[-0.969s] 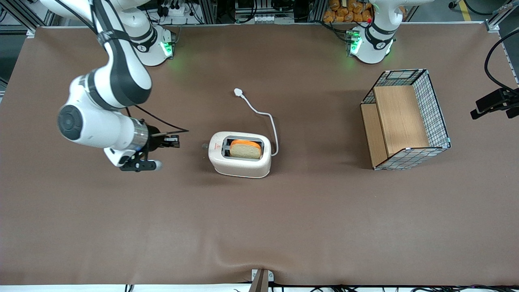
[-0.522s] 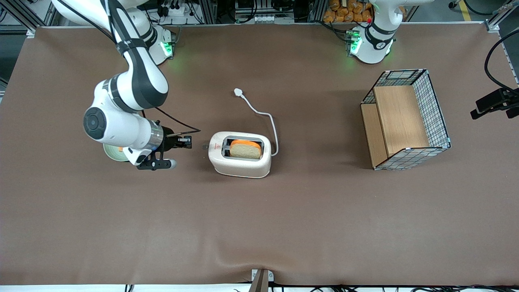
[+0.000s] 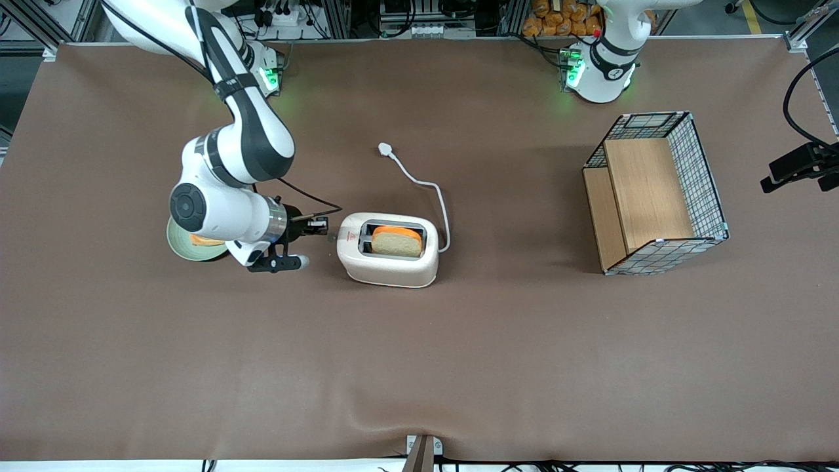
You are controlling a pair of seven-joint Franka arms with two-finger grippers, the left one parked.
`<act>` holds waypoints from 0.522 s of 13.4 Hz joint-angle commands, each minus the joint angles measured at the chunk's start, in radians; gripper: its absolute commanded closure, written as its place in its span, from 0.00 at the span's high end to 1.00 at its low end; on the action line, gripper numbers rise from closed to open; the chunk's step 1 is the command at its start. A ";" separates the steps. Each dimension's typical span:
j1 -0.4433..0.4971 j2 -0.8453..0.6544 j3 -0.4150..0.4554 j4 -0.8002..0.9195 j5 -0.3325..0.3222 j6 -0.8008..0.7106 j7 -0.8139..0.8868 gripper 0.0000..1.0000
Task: Press toaster button with right arm
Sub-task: 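Bring the right gripper fingertips onto the toaster's side lever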
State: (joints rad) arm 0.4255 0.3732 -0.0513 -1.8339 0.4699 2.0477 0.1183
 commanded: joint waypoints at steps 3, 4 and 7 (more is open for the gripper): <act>0.012 0.026 -0.008 -0.011 0.045 0.046 -0.031 0.00; 0.013 0.035 -0.008 -0.010 0.065 0.057 -0.038 0.00; 0.012 0.065 -0.008 -0.011 0.127 0.077 -0.078 0.00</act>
State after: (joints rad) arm 0.4281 0.4170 -0.0540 -1.8409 0.5350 2.0974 0.0864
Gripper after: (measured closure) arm 0.991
